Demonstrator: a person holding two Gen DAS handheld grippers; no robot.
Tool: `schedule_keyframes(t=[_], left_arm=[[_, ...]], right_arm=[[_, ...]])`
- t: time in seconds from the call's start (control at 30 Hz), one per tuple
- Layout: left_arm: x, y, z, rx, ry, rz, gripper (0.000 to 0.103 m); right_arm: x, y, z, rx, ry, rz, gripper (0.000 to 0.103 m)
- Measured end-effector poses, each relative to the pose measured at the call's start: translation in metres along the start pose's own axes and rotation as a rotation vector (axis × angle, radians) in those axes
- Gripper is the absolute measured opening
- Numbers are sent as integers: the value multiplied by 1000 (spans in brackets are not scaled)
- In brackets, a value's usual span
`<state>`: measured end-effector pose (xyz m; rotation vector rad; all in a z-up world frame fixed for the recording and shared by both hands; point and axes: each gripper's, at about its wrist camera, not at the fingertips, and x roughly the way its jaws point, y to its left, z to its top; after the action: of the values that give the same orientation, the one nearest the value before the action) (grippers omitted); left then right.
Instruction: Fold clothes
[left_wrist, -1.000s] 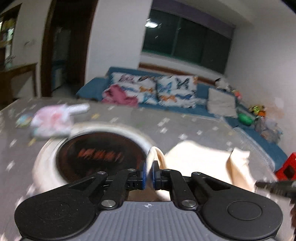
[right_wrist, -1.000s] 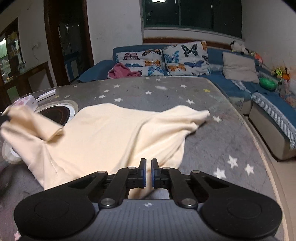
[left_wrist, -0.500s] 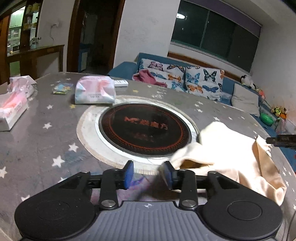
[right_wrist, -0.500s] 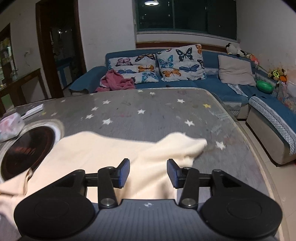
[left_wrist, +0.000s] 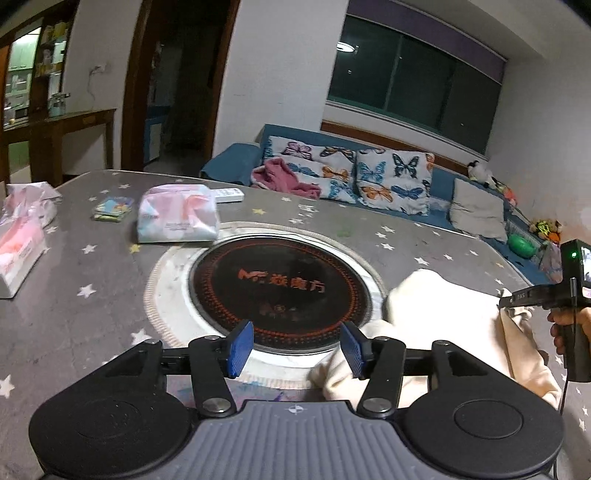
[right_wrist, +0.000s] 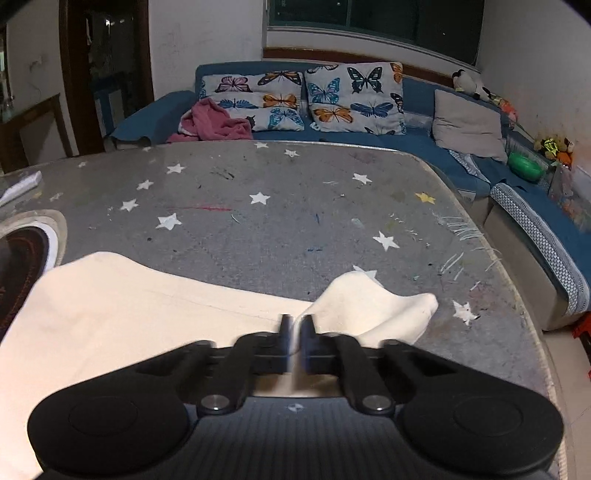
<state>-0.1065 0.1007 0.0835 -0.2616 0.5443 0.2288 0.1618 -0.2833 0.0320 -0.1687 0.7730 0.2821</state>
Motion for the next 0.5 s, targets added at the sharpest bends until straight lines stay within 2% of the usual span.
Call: schedule_keyframes(t=[0.1,0.27,0.5], left_arm=[[6,-18,4,27,3,-67,55],[16,-57,8,94,7,-188,55],[37,-122,0,178,72,-367,55]], right_arm=[[-21,-7,-2,-8,-46,-15,2],[-82,-30,-4,-7,-161,-58,2],[-172,-64,-36,8,-274,-151,2]])
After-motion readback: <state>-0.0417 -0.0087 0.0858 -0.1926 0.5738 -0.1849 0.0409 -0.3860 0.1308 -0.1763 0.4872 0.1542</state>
